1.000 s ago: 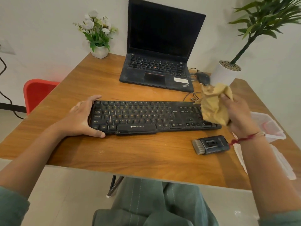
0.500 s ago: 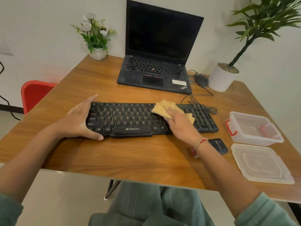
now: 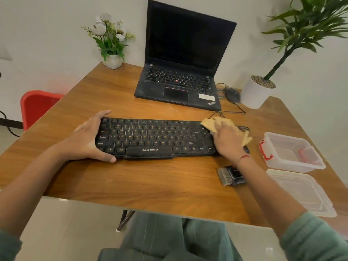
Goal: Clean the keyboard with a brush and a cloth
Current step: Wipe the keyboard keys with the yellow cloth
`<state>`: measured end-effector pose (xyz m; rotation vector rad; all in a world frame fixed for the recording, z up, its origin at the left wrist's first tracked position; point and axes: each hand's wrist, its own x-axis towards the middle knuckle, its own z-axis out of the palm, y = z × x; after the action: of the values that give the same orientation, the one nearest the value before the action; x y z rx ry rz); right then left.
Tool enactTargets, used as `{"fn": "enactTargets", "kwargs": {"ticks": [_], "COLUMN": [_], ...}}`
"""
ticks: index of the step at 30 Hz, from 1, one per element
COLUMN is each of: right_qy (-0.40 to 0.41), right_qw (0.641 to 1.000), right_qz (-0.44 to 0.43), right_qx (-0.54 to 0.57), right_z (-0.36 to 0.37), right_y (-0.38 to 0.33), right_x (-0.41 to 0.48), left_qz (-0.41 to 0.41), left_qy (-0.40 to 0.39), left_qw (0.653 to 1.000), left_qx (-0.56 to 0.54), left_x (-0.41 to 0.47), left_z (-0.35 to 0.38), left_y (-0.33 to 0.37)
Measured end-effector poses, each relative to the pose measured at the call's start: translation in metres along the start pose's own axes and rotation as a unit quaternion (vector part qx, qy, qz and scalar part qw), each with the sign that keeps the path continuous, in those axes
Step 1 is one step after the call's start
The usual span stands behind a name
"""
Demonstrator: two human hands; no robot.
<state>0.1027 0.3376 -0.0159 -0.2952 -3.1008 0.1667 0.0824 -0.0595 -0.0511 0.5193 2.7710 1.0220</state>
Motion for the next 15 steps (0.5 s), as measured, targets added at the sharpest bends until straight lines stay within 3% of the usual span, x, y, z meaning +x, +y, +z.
{"fn": "enactTargets", "kwargs": {"ticks": [5,10,13,15], "right_qy": [-0.045,-0.015,-0.011,-0.021], "right_qw": [0.989,1.000,0.998,0.990], "right_qz": [-0.129,0.013,-0.059,-0.135], "right_qx": [0.054,-0.002,-0.020,0.025], "right_z": [0.004,-0.009,0.002,0.007], "right_y": [-0.026,0.006,-0.024,-0.029], "right_x": [-0.018,0.013,0.008,0.002], "left_qz": [-0.001,0.004,0.006,0.006], "left_qy": [-0.002,0.007,0.008,0.003], "left_qw": [1.000,1.000,1.000,1.000], "left_qx": [0.005,0.012,0.013,0.009], "left_x": [0.002,0.002,0.003,0.002], "left_z": [0.000,0.002,0.002,0.001], "left_y": [-0.004,-0.003,-0.002,-0.002]}}
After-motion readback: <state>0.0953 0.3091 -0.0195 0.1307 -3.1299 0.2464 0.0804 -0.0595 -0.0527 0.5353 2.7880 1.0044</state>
